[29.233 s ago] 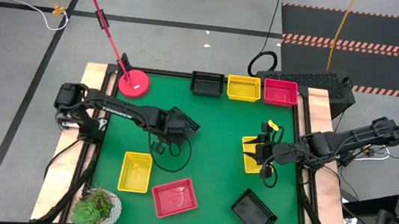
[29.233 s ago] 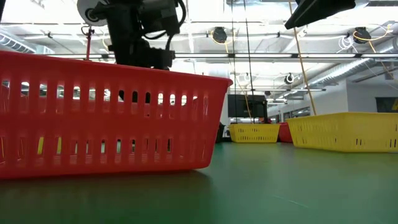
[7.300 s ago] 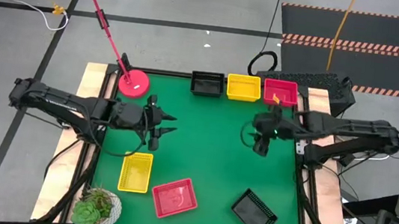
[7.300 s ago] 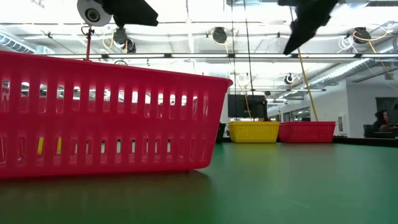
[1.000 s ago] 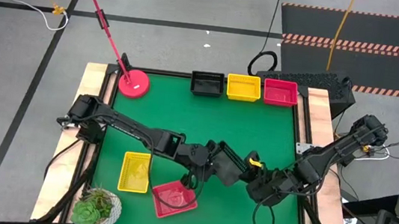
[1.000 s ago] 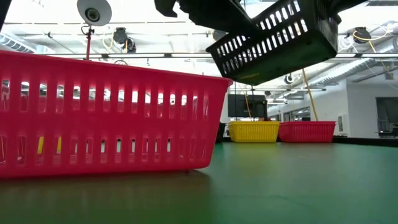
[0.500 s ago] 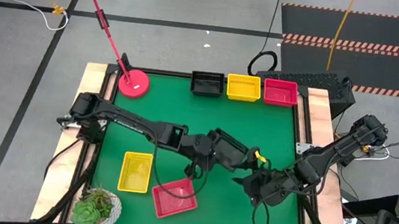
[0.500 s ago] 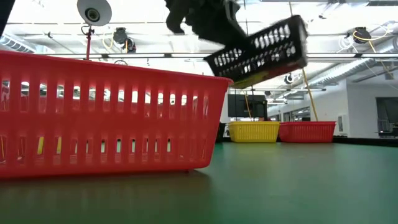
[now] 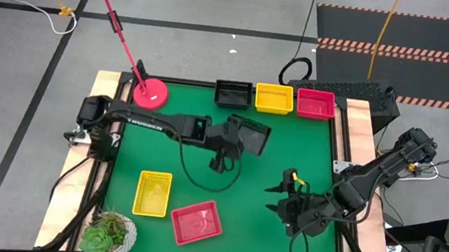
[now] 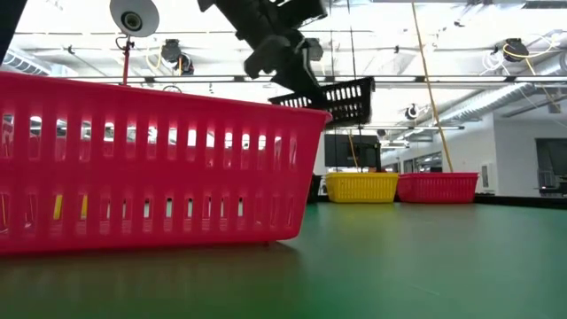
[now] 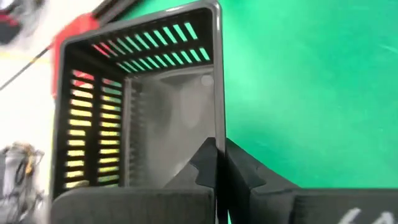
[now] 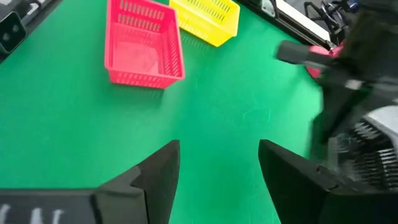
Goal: Stack baskets by color
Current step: Stack the bottom black bin on the top black bins, then stack the bottom red bin on the top red bins
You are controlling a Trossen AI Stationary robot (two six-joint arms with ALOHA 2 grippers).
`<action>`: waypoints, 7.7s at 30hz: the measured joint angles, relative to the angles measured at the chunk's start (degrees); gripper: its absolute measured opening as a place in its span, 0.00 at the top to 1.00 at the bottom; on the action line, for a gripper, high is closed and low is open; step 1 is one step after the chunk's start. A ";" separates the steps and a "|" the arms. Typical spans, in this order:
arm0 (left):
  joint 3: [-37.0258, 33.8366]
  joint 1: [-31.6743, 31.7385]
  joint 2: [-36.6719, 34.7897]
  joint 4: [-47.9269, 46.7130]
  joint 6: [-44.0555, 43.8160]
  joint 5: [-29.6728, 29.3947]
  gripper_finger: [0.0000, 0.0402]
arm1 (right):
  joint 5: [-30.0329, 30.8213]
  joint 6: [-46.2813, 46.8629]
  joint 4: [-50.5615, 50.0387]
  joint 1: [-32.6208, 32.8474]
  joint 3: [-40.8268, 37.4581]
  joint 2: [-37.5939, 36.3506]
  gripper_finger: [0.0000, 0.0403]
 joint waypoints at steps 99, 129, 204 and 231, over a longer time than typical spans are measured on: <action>0.03 27.66 8.99 10.58 8.61 3.58 0.98 | -0.10 5.84 2.19 -2.11 -8.17 0.00 0.50; 0.01 28.00 11.70 11.87 0.36 0.52 0.81 | -0.03 4.55 2.17 -2.11 -8.15 0.00 0.50; -21.61 13.08 -15.67 12.80 -17.72 9.36 0.82 | -4.69 14.98 19.94 -3.45 -8.09 1.28 0.50; -31.46 14.49 -30.70 12.50 -20.54 9.01 0.82 | -28.73 4.35 25.96 -9.87 20.58 40.21 0.50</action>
